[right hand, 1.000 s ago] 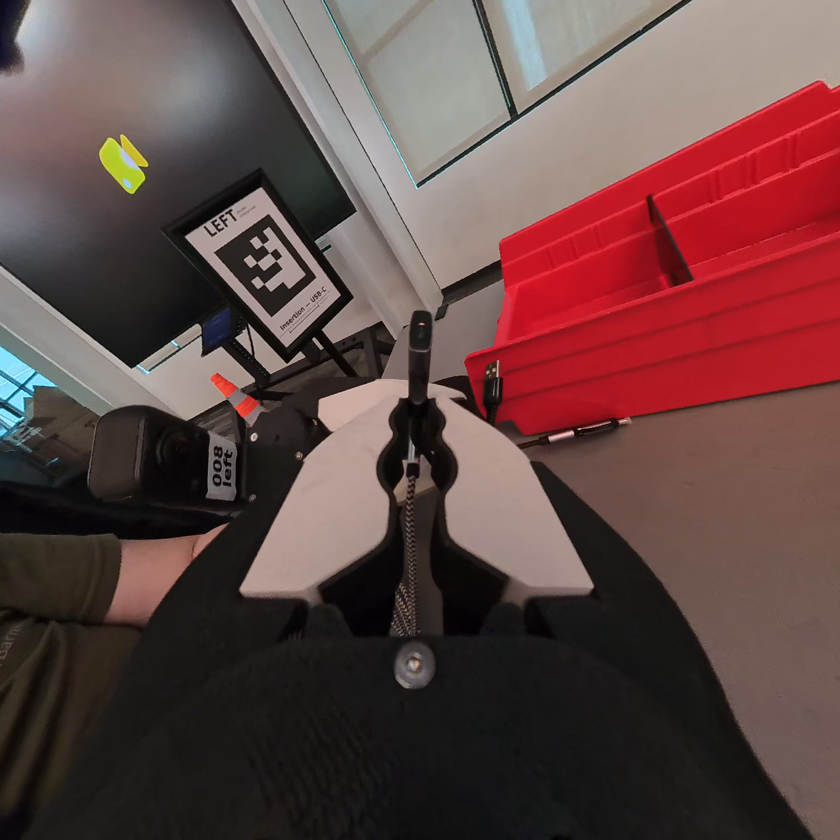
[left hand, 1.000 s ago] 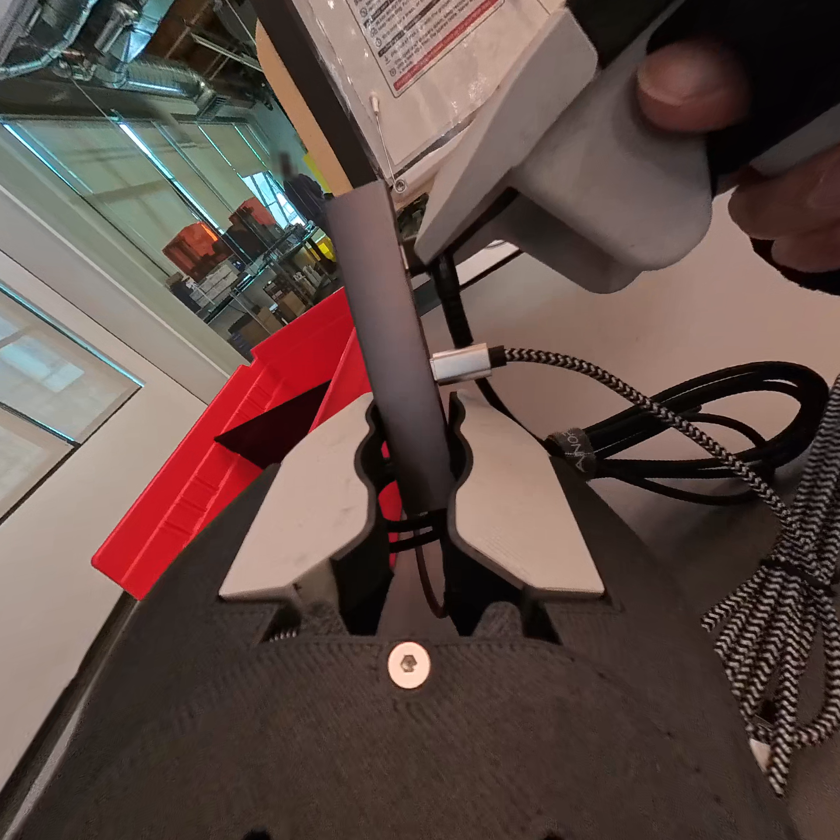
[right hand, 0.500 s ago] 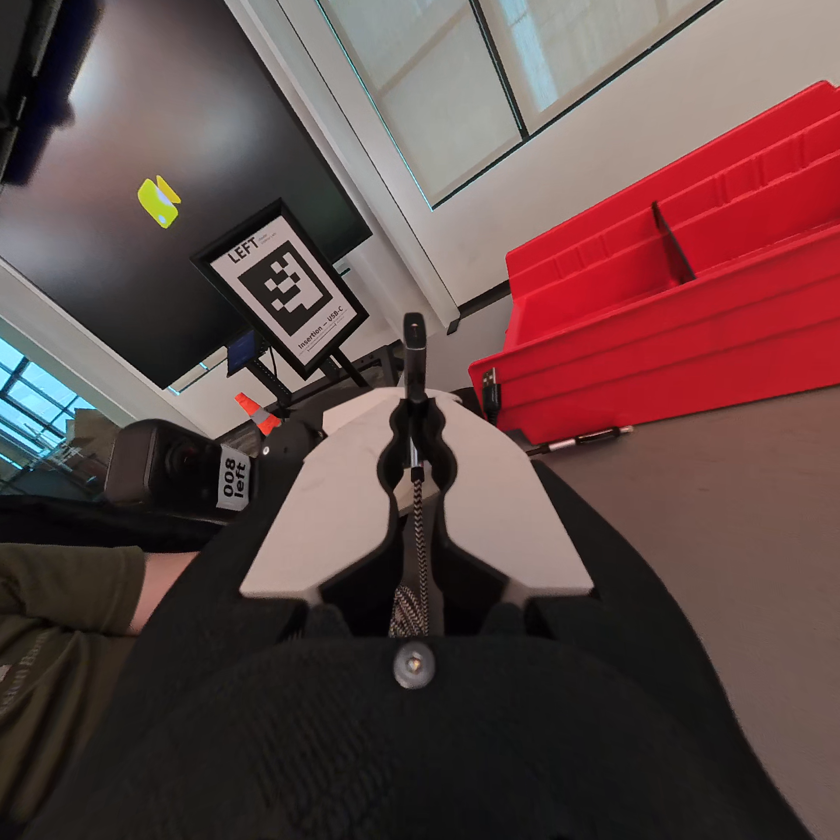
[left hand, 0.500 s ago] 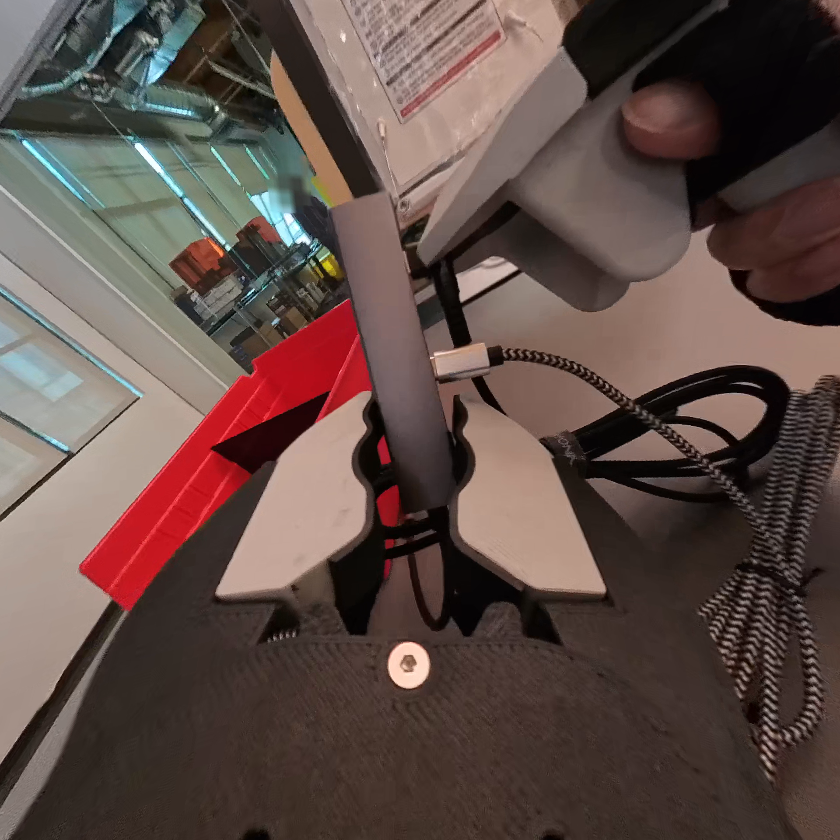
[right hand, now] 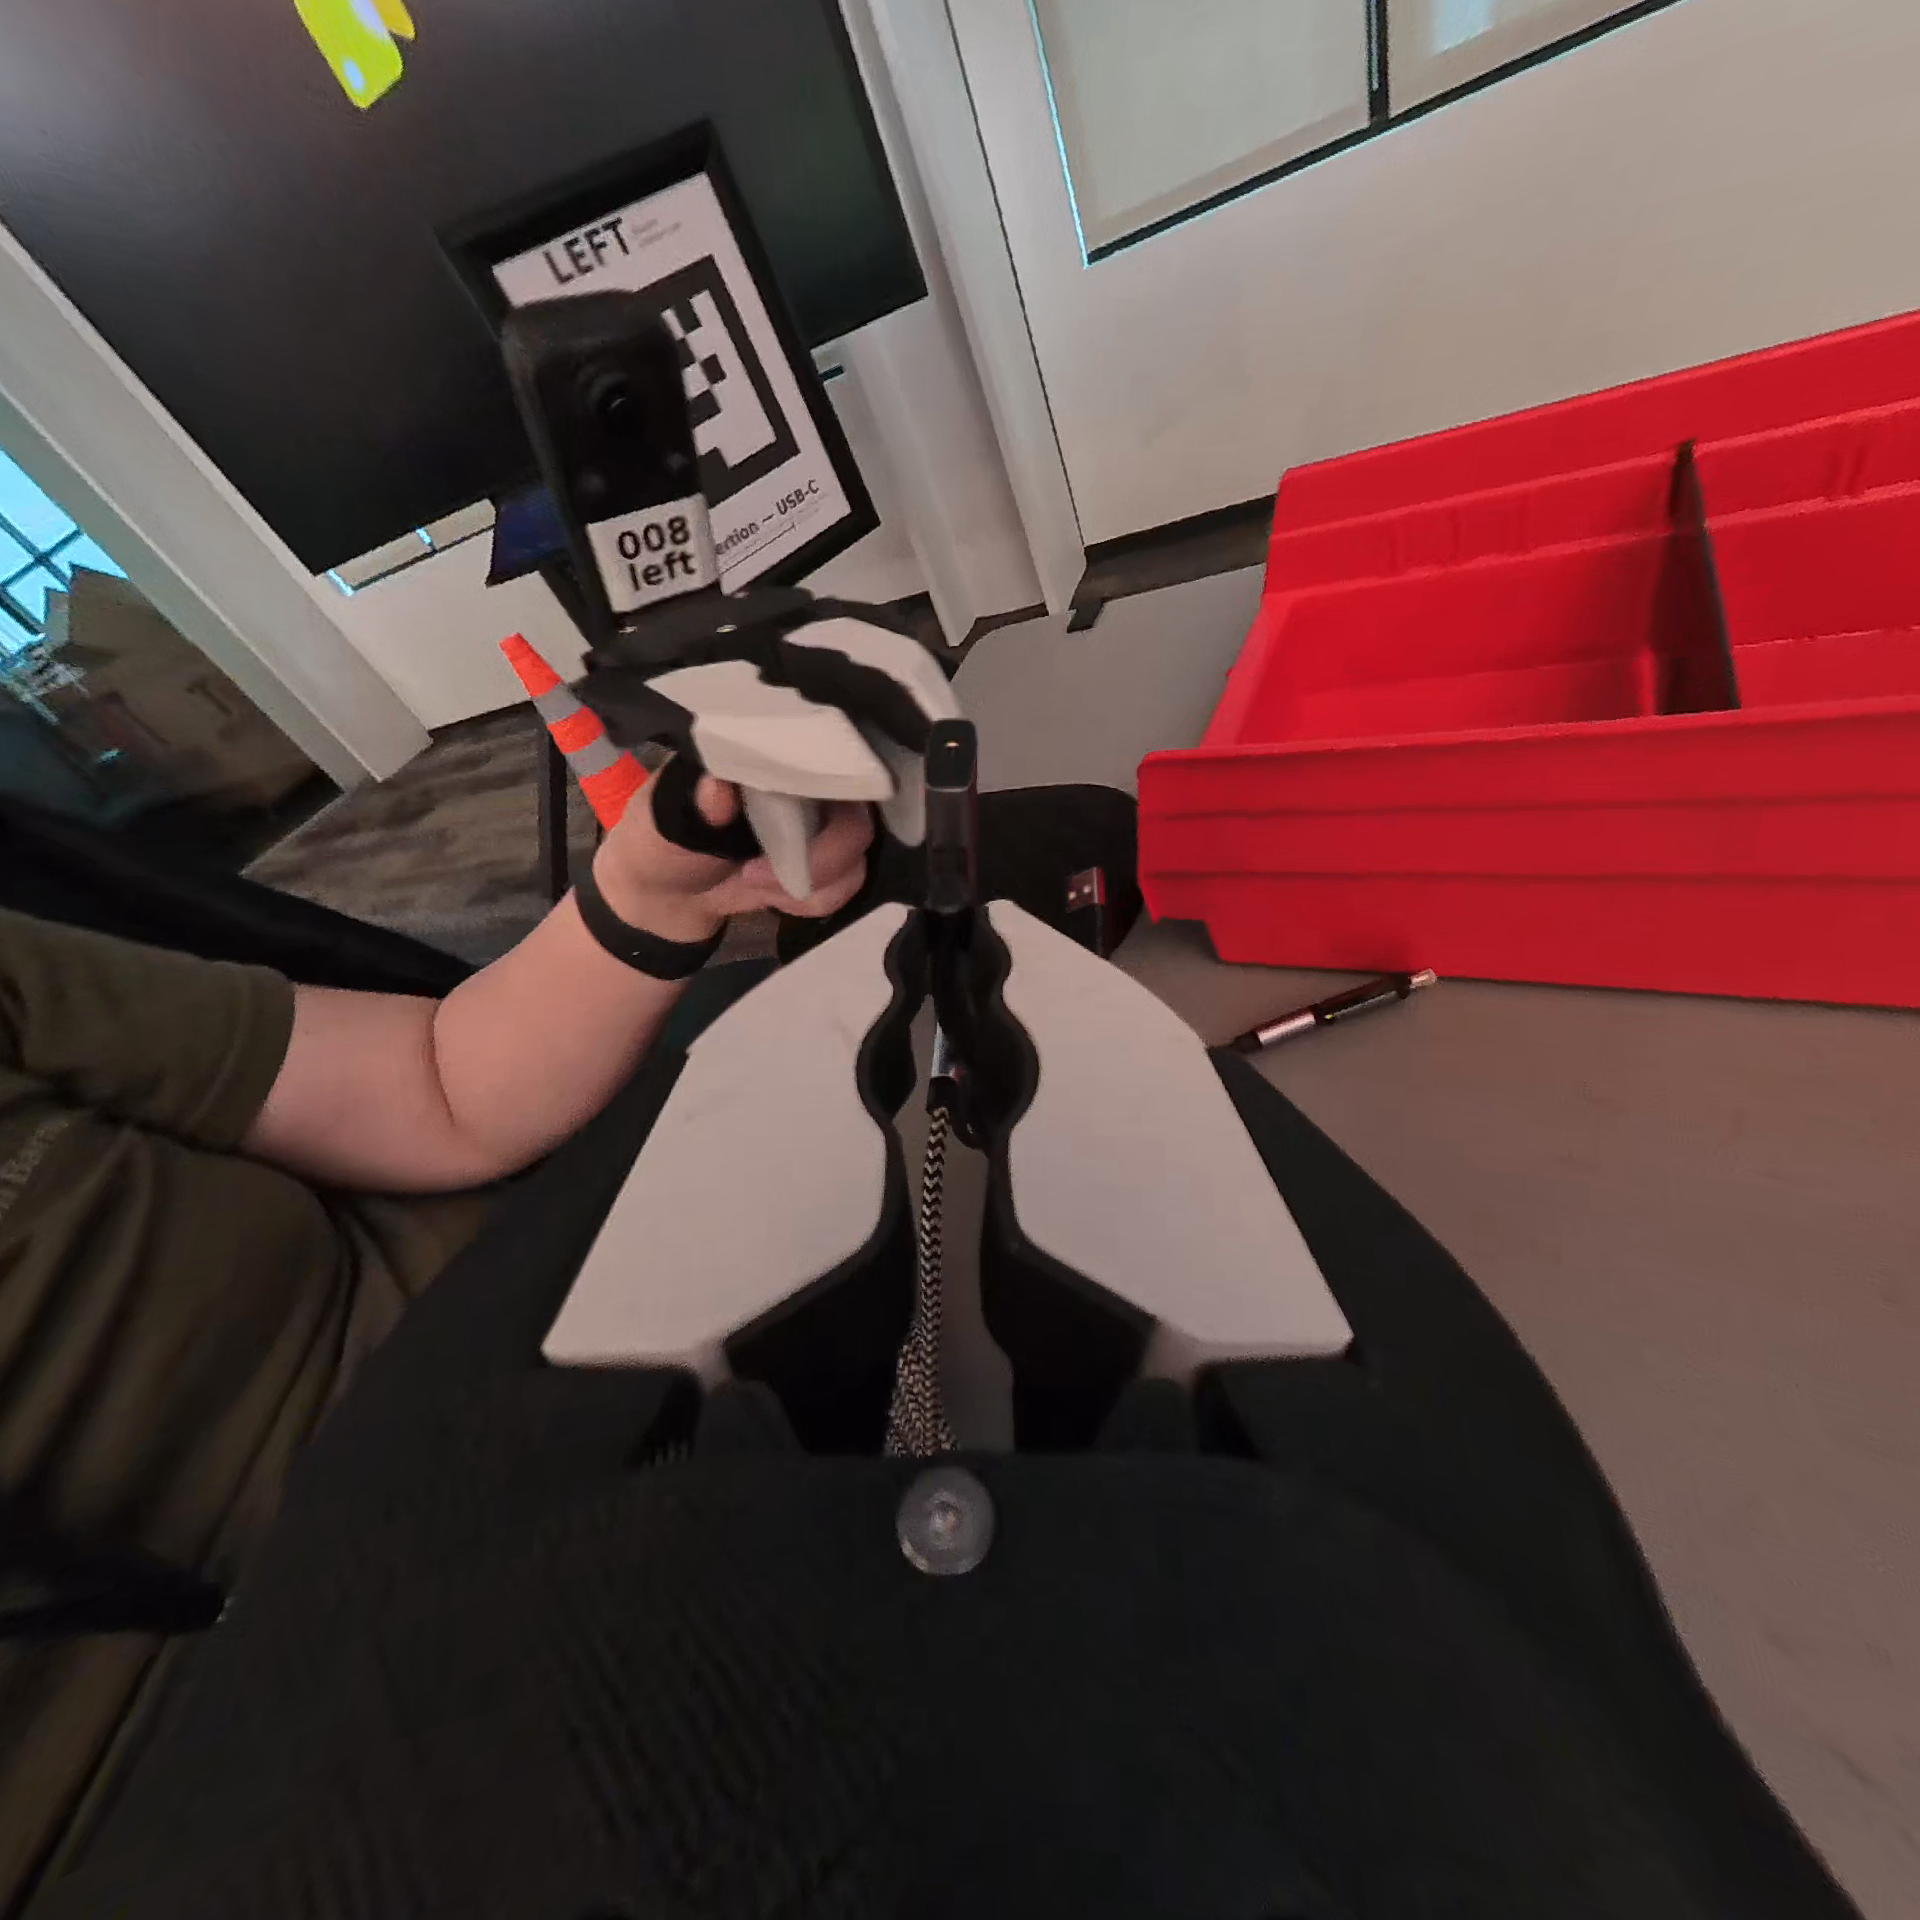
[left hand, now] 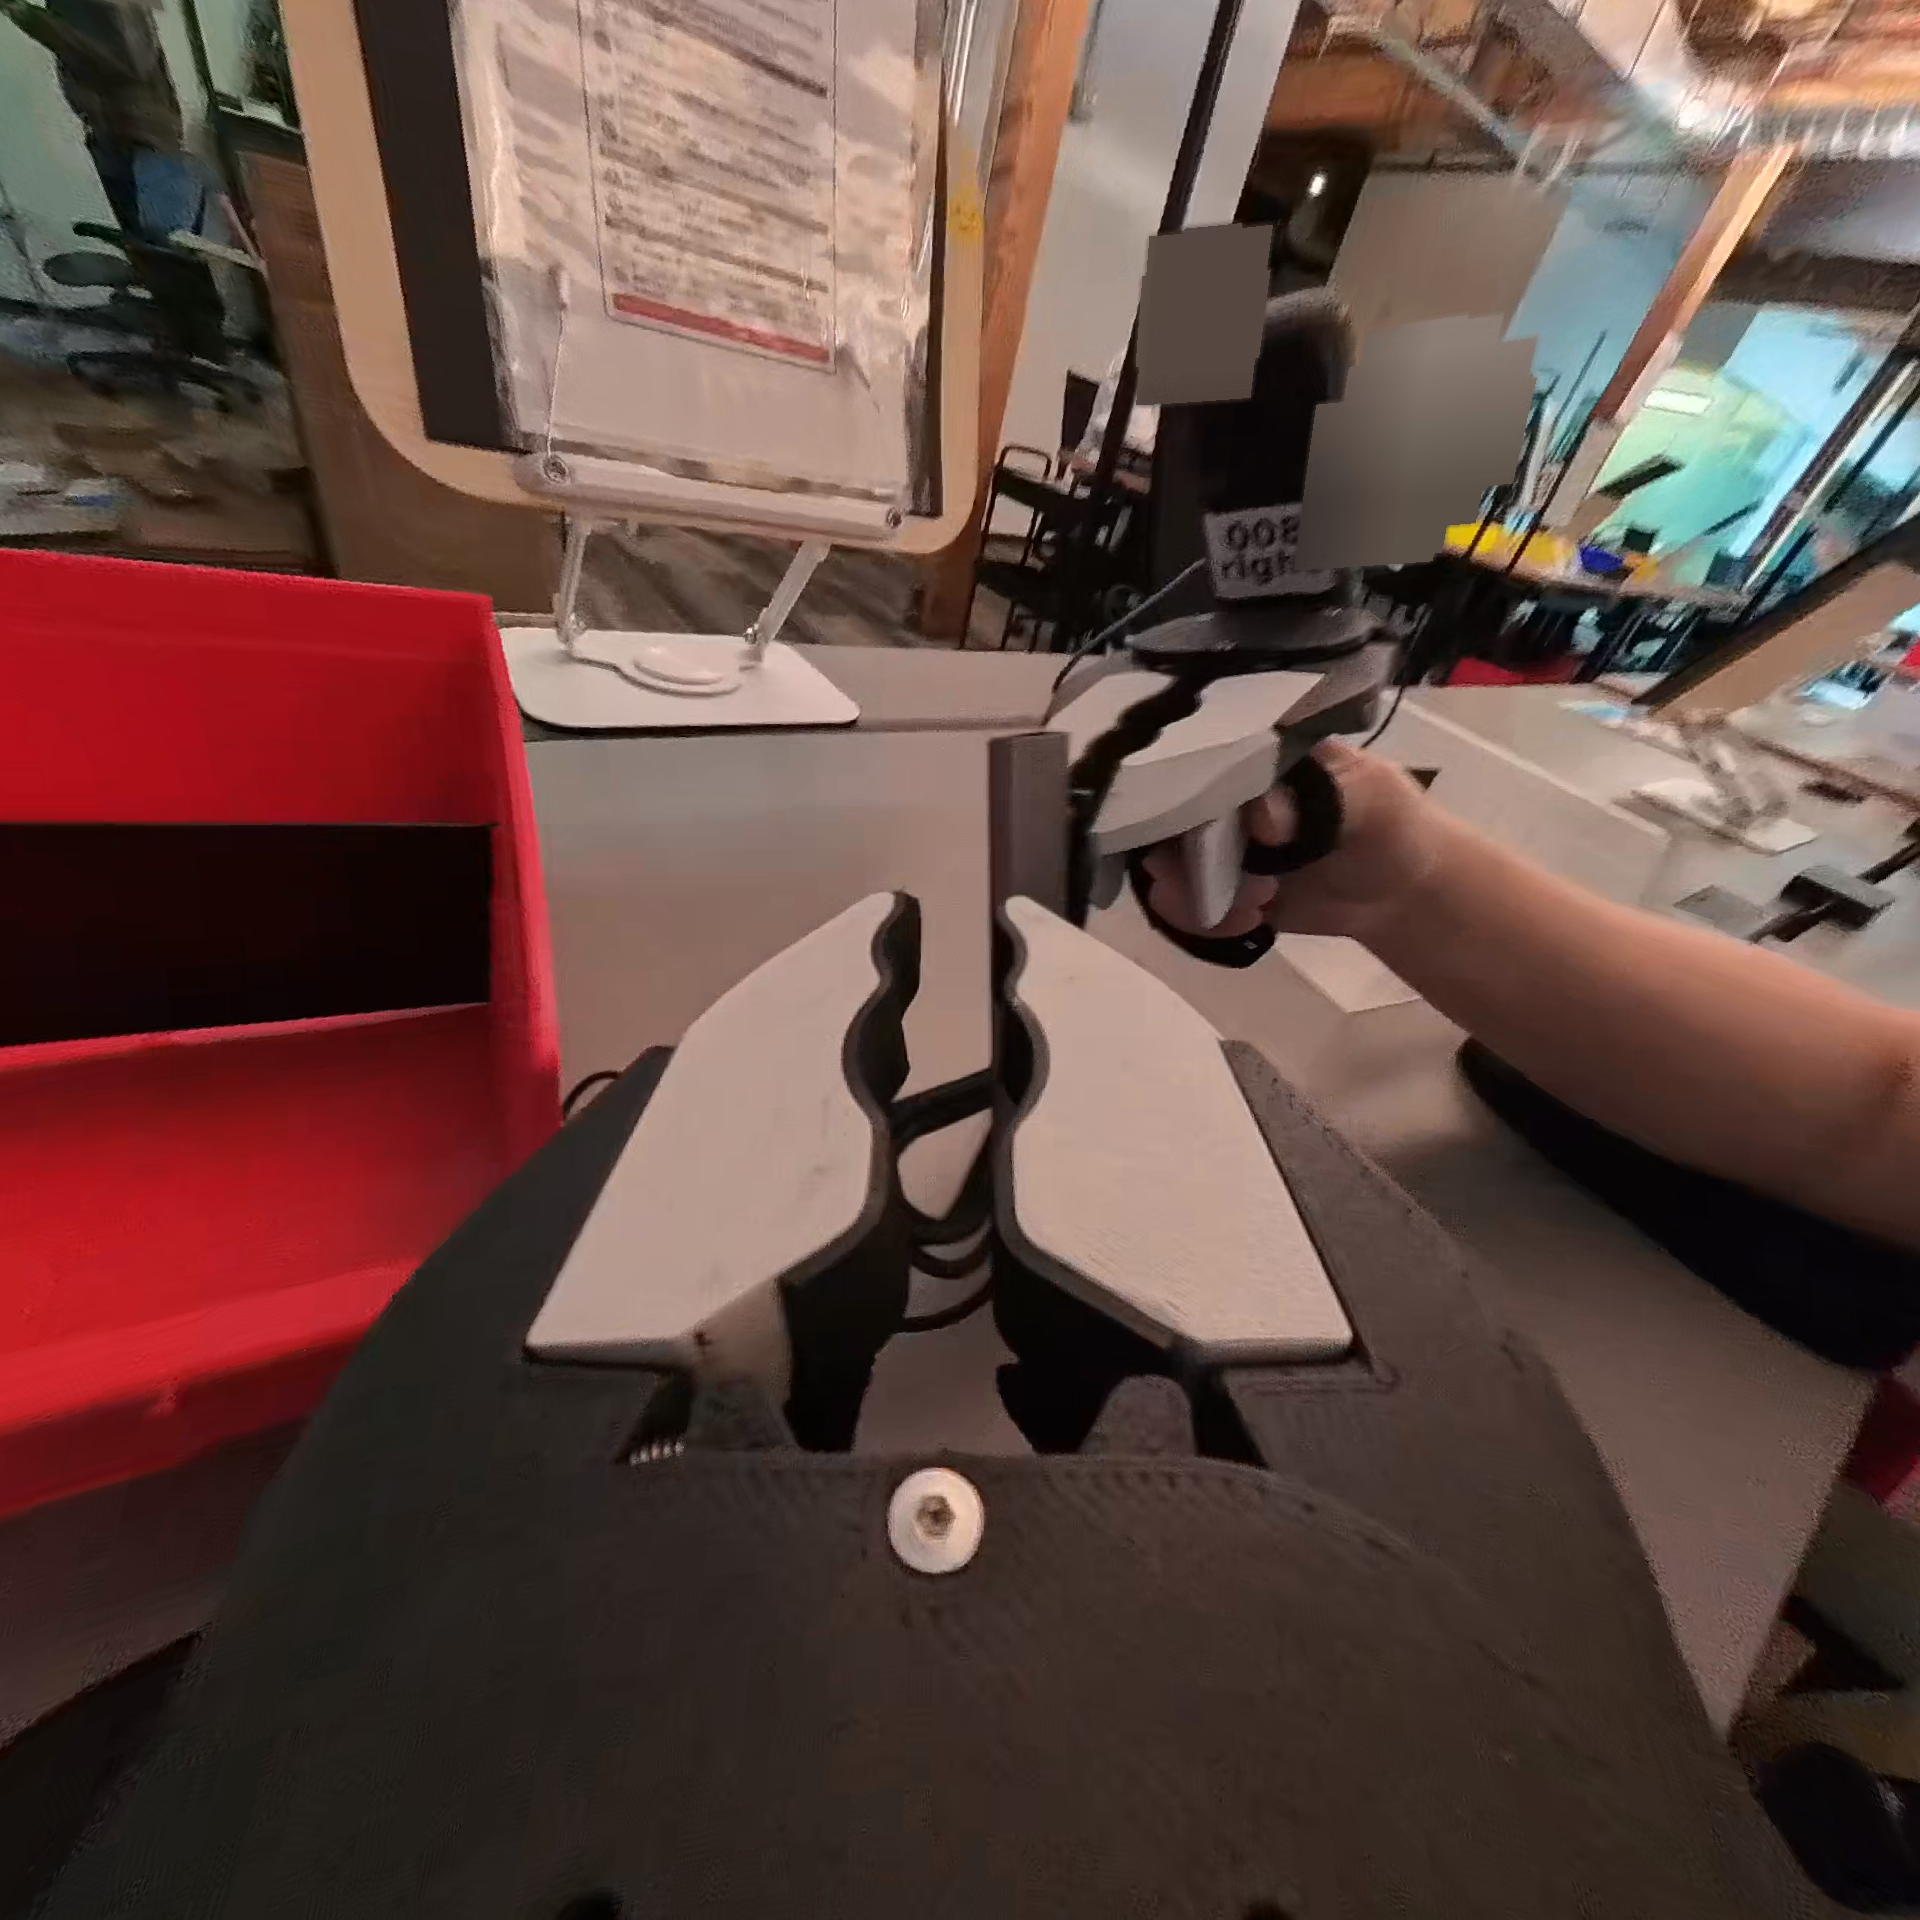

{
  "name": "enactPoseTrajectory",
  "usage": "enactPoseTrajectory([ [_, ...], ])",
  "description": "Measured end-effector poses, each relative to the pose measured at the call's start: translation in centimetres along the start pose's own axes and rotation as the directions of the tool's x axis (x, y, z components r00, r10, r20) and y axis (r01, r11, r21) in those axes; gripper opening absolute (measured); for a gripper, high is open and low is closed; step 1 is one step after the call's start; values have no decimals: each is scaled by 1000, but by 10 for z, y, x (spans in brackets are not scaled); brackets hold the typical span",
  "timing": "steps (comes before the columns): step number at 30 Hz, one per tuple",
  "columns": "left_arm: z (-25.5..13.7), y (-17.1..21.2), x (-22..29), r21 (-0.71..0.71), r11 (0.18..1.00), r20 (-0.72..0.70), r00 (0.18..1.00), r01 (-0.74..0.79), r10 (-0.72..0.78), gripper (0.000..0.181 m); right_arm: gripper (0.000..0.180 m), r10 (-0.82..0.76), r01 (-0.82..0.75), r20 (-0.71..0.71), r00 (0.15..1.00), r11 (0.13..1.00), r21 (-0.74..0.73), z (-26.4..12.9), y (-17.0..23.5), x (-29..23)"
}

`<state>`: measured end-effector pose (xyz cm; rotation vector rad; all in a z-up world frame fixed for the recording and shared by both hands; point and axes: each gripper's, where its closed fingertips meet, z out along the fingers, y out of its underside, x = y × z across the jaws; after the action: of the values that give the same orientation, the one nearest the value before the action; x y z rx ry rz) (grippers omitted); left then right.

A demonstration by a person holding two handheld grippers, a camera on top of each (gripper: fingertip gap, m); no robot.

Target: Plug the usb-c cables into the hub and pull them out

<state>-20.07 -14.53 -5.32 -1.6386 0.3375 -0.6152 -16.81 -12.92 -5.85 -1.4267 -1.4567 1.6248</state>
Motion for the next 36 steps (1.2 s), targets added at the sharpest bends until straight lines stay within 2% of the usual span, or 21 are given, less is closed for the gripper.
enactPoseTrajectory([
  [6,23,11,11,-59,998,-129,991,-30,22,11,8,-11,10,34,999,1000,7,-3,1,-1],
  [9,23,10,21,-69,997,-266,963,30,-48,13,8,-11,11,52,999,1000,14,-7,0,-2],
  [12,23,9,24,-102,990,-338,933,97,-126,25,8,-42,42,75,996,999,1,-5,2,-7],
  [14,22,7,29,-108,985,-392,904,136,-168,17,8,-47,47,90,995,999,-2,-4,2,-9],
  [17,21,8,29,-109,984,-410,896,138,-171,9,8,-45,45,116,992,999,-3,-4,3,-13],
  [36,20,10,34,-108,979,-444,873,172,-202,9,8,-28,29,160,987,1000,-6,-3,6,-17],
])
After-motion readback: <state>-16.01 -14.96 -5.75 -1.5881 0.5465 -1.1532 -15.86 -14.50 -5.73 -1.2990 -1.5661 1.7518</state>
